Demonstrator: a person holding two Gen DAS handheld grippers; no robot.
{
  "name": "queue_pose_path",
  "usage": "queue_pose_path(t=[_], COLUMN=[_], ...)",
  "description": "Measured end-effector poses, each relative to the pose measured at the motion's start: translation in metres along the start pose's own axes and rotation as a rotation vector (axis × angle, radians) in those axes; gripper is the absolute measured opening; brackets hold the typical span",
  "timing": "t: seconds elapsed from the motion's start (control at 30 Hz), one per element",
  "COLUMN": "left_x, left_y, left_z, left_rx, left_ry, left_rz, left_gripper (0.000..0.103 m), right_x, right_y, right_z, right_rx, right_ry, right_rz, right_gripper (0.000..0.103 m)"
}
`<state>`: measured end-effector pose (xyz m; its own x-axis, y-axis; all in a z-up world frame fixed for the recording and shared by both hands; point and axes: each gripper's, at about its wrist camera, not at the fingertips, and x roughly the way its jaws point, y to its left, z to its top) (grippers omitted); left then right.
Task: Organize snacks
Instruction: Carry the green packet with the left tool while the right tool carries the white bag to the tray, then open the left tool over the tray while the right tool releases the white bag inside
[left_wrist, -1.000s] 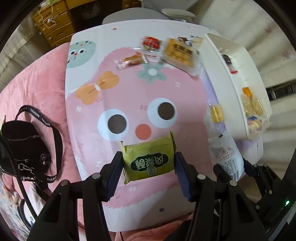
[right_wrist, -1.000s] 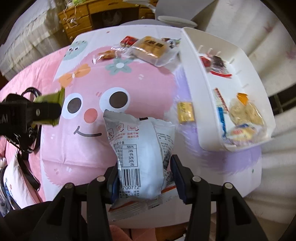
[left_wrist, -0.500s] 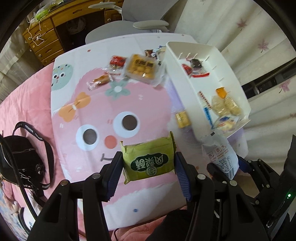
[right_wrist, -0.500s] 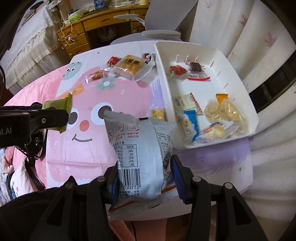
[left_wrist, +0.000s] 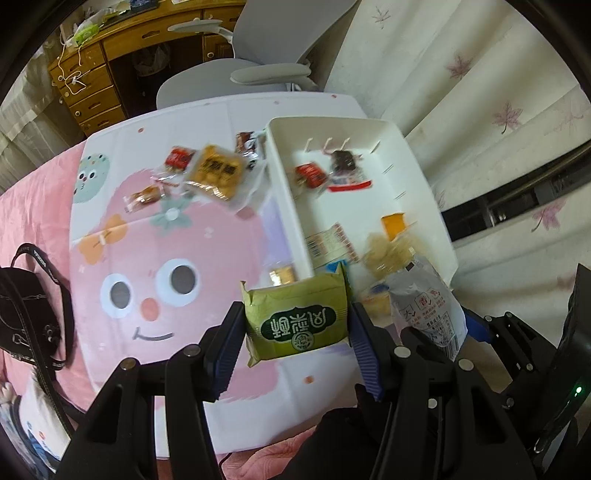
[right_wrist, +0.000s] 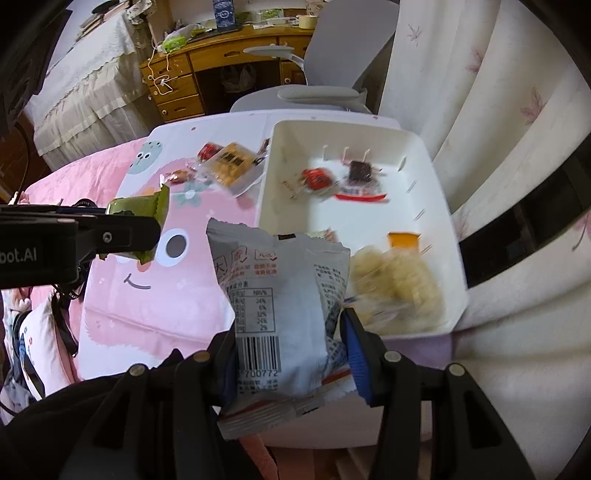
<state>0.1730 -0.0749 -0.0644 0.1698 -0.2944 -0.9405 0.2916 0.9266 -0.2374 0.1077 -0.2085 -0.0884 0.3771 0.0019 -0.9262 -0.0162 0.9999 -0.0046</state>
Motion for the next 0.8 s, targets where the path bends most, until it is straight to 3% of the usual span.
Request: queue_pose_path(t=[0.37,0.63,0.8], left_x=[0.014,0.029,0.033], left_y=[-0.057,-0.084,-0.089], left_z=[0.023,0.045,0.061], left_rx=[-0.05,-0.052,-0.079], left_ry=[-0.054,-0.072,-0.111], left_rz=[-0.01,-0.011,-0.012], left_gripper=[0.055,0.055,0.068], right_x=[0.001,0.013,0.023], right_y=[-0.077,-0.12,-0.14], right_z=[0.022,0.031,0.038], right_rx=[-0.044,0.006,0.07], right_ry=[-0.042,-0.05,-0.016], right_rz=[0.032,0.056,0.086], right_gripper=[0.049,0.05,0.051])
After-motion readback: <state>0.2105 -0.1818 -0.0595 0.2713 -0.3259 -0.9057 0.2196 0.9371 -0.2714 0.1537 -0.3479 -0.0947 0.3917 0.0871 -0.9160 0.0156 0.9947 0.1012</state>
